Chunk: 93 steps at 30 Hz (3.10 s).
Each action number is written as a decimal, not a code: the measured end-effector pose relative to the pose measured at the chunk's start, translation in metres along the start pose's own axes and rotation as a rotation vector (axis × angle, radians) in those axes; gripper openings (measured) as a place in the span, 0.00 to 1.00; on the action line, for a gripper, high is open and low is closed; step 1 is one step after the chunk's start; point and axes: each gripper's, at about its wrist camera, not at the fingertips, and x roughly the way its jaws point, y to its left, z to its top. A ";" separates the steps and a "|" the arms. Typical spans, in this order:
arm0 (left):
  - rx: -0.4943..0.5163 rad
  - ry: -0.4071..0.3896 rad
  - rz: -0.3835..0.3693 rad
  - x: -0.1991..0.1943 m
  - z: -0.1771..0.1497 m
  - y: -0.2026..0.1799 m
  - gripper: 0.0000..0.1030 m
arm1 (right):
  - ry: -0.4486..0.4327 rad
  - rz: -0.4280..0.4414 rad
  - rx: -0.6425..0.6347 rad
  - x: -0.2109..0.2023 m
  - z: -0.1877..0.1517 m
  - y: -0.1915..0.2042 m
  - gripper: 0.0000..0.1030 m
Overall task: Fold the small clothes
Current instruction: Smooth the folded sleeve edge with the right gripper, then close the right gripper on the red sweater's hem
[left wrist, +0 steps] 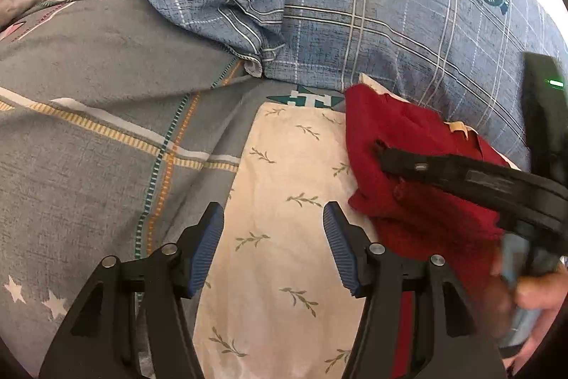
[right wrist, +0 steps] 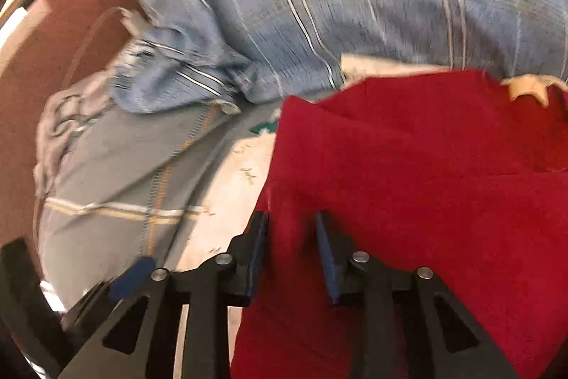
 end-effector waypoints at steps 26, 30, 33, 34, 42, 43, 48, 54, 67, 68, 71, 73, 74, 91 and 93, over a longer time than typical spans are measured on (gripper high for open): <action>0.098 0.085 -0.097 -0.048 -0.048 -0.048 0.68 | -0.106 -0.500 0.140 -0.197 -0.100 -0.192 0.13; 0.123 0.096 -0.087 -0.063 -0.067 -0.041 0.70 | -0.155 -0.469 0.188 -0.220 -0.109 -0.204 0.08; 0.134 0.121 -0.071 -0.063 -0.081 -0.037 0.70 | -0.151 -0.455 0.211 -0.221 -0.114 -0.204 0.10; 0.130 0.128 -0.069 -0.063 -0.084 -0.035 0.70 | -0.156 -0.453 0.208 -0.225 -0.116 -0.200 0.13; 0.126 0.132 -0.045 -0.070 -0.101 -0.029 0.70 | -0.131 -0.353 0.175 -0.237 -0.147 -0.167 0.49; 0.125 0.130 -0.043 -0.071 -0.102 -0.030 0.70 | -0.119 -0.359 0.165 -0.234 -0.150 -0.164 0.49; 0.149 0.116 -0.040 -0.077 -0.105 -0.035 0.70 | -0.103 -0.376 0.171 -0.224 -0.164 -0.161 0.49; 0.154 0.122 -0.051 -0.081 -0.107 -0.038 0.70 | -0.100 -0.366 0.183 -0.229 -0.168 -0.161 0.56; 0.174 0.150 -0.054 -0.080 -0.116 -0.047 0.70 | -0.154 -0.426 0.114 -0.249 -0.181 -0.157 0.05; 0.173 0.155 -0.055 -0.080 -0.116 -0.046 0.70 | -0.148 -0.420 0.125 -0.248 -0.182 -0.160 0.05; 0.168 0.174 -0.070 -0.081 -0.119 -0.043 0.70 | -0.128 -0.425 0.114 -0.248 -0.185 -0.158 0.05; 0.156 0.187 -0.089 -0.085 -0.122 -0.037 0.70 | -0.120 -0.402 0.126 -0.254 -0.189 -0.159 0.07; 0.148 0.198 -0.100 -0.086 -0.124 -0.033 0.70 | -0.115 -0.380 0.140 -0.258 -0.192 -0.159 0.13; 0.169 0.281 -0.187 -0.114 -0.169 -0.026 0.70 | 0.111 -0.058 0.083 -0.255 -0.285 -0.126 0.53; 0.166 0.288 -0.191 -0.115 -0.171 -0.024 0.70 | 0.098 -0.051 0.088 -0.257 -0.283 -0.126 0.54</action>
